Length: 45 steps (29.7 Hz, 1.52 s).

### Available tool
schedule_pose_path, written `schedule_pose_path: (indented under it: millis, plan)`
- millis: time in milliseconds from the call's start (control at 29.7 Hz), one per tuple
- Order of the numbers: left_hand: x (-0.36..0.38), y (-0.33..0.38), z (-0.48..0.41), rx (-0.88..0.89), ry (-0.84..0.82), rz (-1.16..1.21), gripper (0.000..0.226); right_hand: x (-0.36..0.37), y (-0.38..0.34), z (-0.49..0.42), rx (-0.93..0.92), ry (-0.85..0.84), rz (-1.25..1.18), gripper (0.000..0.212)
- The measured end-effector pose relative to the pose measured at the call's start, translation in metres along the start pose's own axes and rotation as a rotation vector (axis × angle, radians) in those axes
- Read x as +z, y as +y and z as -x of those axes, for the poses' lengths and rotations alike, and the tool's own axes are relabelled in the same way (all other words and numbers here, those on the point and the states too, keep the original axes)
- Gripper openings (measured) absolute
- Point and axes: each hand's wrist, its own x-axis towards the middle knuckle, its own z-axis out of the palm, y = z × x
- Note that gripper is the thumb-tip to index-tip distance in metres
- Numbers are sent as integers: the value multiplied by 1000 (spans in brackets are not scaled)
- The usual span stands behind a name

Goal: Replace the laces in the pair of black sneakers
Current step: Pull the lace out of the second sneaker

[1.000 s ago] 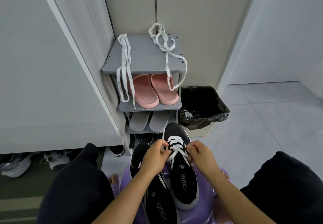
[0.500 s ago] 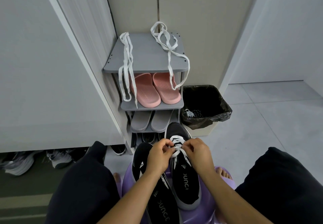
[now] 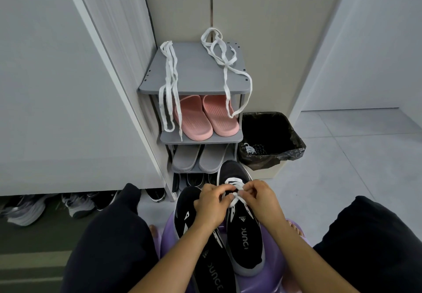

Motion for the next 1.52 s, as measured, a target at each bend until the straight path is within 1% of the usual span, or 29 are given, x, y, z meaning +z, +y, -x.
schedule_pose_path:
  millis: [34, 101, 169, 236, 303, 371, 506, 573, 674, 742, 843, 910, 1011, 1079, 1214, 1315, 1349, 1382, 1416, 1450, 1517]
  plan:
    - [-1, 0, 0, -3, 1, 10, 22, 0, 2, 0, 31, -18, -20, 10]
    - [-2, -1, 0, -5, 7, 15, 22, 0, 4, -1, 61, -24, -27, 9]
    - [-2, -2, 2, -9, 10, 19, 21, 0, 3, -1, 46, -2, 13, 4]
    - [-2, -1, 2, -13, 9, 24, 21, 1, -1, 1, 10, 39, 24, 8]
    - [-1, -1, 2, -18, 12, 24, 20, 0, -7, 2, -26, 80, -14, 11]
    - [-1, -1, 2, -14, 14, 22, 19, 0, -9, 2, -30, 86, -43, 10]
    - [0, 0, 4, 17, 18, 4, 19, -5, 0, -1, 94, 7, -83, 10]
    - [0, 0, 5, 55, 11, -59, 23, -6, 4, -2, 114, -19, -47, 11]
    - [-2, 0, 7, 158, -24, -251, 29, -3, 3, -1, 84, 2, 36, 11]
    - [-2, 1, 7, 170, -37, -316, 30, -2, 0, 0, 49, 49, 70, 10]
    - [0, -1, 8, 177, -36, -348, 30, -5, -3, 1, -8, 156, 84, 4]
    - [0, -2, 7, 160, -41, -309, 30, -6, -2, 1, -11, 158, 69, 6]
    - [0, 0, 5, 76, -37, -160, 28, -6, 3, 0, 90, 66, -48, 12]
    - [0, 2, 6, 30, -24, -84, 27, -4, 5, 2, 129, 40, -104, 13]
    - [3, 1, 10, 19, -11, -74, 34, 0, 3, 2, 117, 74, -75, 18]
    - [4, 0, 8, 2, -8, -34, 34, -5, -6, 0, 75, 172, -99, 16]
    - [4, 0, 8, 0, -22, -27, 40, -9, -9, -1, 52, 210, -109, 14]
    - [4, 0, 8, 4, -29, -23, 51, -12, -11, -2, 28, 226, -116, 12]
    - [4, 0, 8, 1, -30, -17, 62, -14, -12, -2, 21, 213, -118, 10]
    - [4, 1, 8, -7, -23, -11, 68, -15, -12, -1, 41, 176, -127, 10]
    - [4, 1, 9, -29, -13, 12, 70, -12, -10, 2, 107, 69, -145, 17]
